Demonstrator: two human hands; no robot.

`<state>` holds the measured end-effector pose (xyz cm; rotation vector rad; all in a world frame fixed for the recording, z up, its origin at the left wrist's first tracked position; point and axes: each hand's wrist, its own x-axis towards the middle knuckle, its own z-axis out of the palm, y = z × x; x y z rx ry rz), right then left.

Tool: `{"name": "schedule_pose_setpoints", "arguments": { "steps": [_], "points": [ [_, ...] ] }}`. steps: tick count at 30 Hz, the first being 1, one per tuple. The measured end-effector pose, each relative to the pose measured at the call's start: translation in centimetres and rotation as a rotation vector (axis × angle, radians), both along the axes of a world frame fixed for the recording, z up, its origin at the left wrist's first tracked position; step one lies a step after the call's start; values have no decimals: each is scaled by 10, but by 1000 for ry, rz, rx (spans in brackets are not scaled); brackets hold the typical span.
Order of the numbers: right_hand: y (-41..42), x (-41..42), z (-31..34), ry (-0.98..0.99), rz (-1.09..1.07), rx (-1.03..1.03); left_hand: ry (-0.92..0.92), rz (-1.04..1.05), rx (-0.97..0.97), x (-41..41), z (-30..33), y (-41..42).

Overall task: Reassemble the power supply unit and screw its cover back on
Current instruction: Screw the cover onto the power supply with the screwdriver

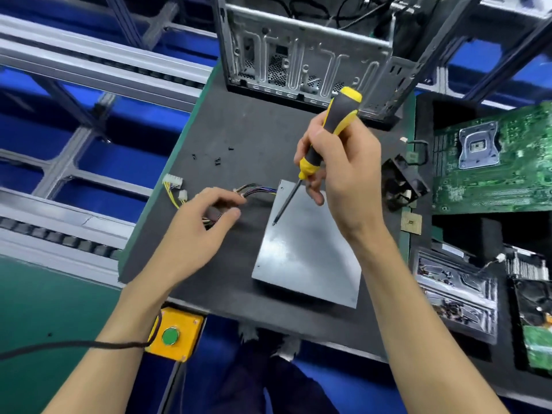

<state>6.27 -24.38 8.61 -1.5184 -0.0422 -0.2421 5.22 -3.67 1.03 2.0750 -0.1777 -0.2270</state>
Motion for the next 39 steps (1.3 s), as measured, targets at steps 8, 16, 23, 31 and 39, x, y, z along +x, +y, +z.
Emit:
{"name": "schedule_pose_setpoints", "arguments": {
  "steps": [8, 16, 23, 31, 39],
  "points": [
    [16, -31, -14, -61, 44, -30, 238, -293, -165, -47, -23, 8],
    [27, -45, -32, -81, 78, -99, 174, -207, -269, -61, -37, 6],
    [25, -46, -39, -89, 100, -144, 185, -200, -289, -60, -42, 4],
    [24, -44, -42, -95, 129, -134, 182, -198, -310, -59, -42, 3],
    [25, -46, -45, -121, 145, -182, 169, -206, -311, -60, -40, 3]
  ]
}}
